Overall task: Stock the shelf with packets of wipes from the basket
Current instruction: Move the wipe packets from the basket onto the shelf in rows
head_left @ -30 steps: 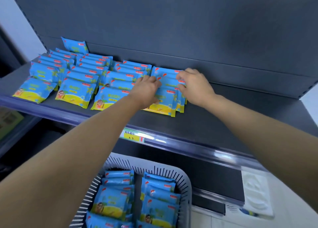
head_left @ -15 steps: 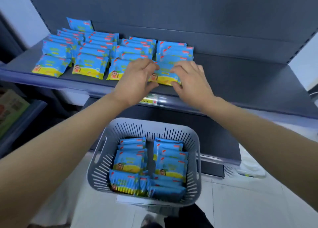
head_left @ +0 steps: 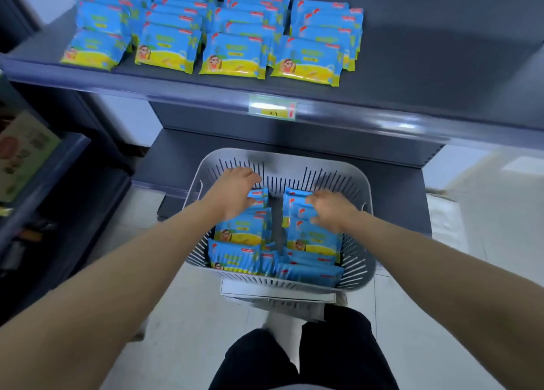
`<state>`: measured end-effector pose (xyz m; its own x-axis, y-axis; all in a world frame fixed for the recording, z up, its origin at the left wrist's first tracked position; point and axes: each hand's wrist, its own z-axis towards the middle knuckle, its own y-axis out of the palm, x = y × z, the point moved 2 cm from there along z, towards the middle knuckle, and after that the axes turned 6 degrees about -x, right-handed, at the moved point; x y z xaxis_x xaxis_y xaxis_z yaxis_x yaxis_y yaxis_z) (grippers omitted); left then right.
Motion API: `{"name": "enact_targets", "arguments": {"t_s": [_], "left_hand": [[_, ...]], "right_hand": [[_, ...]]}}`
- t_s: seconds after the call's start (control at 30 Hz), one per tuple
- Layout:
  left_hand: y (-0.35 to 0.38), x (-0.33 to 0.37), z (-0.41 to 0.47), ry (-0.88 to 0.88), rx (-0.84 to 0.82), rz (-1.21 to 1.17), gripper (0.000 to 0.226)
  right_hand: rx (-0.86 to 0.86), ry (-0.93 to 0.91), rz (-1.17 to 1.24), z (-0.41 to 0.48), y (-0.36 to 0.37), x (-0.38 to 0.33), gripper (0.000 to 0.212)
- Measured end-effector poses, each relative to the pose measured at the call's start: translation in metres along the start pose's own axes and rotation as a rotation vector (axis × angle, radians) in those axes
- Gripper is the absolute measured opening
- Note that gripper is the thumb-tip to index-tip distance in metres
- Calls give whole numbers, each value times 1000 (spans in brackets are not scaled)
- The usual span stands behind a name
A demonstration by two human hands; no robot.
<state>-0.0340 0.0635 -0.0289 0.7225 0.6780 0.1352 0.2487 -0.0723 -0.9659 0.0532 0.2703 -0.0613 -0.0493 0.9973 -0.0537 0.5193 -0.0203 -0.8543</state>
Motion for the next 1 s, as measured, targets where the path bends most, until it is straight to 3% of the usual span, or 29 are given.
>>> {"name": "enact_targets", "arguments": {"t_s": [0.13, 0.3, 0.5, 0.63, 0.83, 1.0], "left_hand": [[35, -15, 4, -45, -110, 28, 54], [61, -26, 15, -104, -266, 63, 58], [85, -32, 30, -151, -457, 80, 65], [102, -34, 35, -178, -565, 45, 70], [98, -30, 39, -198, -635, 182, 74], [65, -23, 35, -159, -583, 78, 69]], "right_hand": [[-252, 61, 35, 8, 32, 1, 44], [-290, 120, 3, 19, 49, 2, 54], [-393, 69, 41, 22, 47, 5, 30], [-275, 27, 153, 21, 21, 3, 32], [-59, -14, 254, 7, -26, 2, 21], [94, -67, 259, -16, -82, 1, 28]]}}
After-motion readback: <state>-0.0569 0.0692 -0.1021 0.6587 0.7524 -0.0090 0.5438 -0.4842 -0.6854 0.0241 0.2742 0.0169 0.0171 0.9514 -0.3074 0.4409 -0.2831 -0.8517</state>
